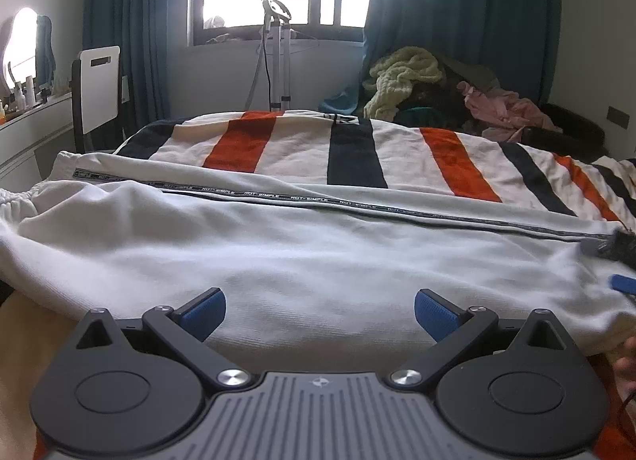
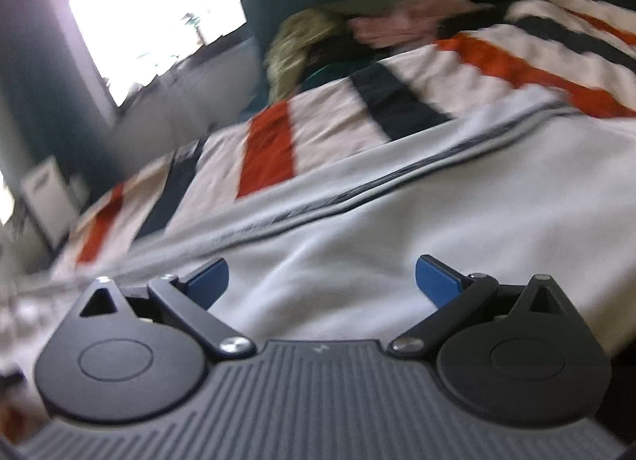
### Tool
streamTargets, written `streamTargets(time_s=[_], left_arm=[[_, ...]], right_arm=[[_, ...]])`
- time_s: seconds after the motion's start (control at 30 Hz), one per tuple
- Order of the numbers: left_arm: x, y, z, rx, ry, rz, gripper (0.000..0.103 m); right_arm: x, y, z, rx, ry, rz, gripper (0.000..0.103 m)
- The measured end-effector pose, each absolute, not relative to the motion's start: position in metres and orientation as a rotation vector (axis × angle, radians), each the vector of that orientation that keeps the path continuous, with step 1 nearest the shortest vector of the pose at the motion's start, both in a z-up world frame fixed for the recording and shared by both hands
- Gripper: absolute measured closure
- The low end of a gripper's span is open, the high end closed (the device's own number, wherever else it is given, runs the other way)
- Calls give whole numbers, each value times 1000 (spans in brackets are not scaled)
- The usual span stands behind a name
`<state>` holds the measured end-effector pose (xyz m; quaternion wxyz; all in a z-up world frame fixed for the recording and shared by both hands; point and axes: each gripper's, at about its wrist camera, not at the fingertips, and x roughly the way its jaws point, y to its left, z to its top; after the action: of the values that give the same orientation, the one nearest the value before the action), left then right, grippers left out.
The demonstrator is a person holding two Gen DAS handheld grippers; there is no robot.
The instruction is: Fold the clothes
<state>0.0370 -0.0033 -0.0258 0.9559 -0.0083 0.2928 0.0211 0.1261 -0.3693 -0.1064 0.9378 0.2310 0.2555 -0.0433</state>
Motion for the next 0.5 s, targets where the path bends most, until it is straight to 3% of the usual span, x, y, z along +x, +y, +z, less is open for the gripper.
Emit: streamTargets(time_s=[0.1,0.23,0.5], left_arm=[[35,-1,-25,-17,600,57,1],[34,3,-24,-27,590,73,1],[38,18,-14,-51,562,95,1]], right_arm=[[116,-388,-84,459,611,-226,1],[70,-446,-64,837,459,-264,1],[45,-519,-132,1340,642,-330,1]])
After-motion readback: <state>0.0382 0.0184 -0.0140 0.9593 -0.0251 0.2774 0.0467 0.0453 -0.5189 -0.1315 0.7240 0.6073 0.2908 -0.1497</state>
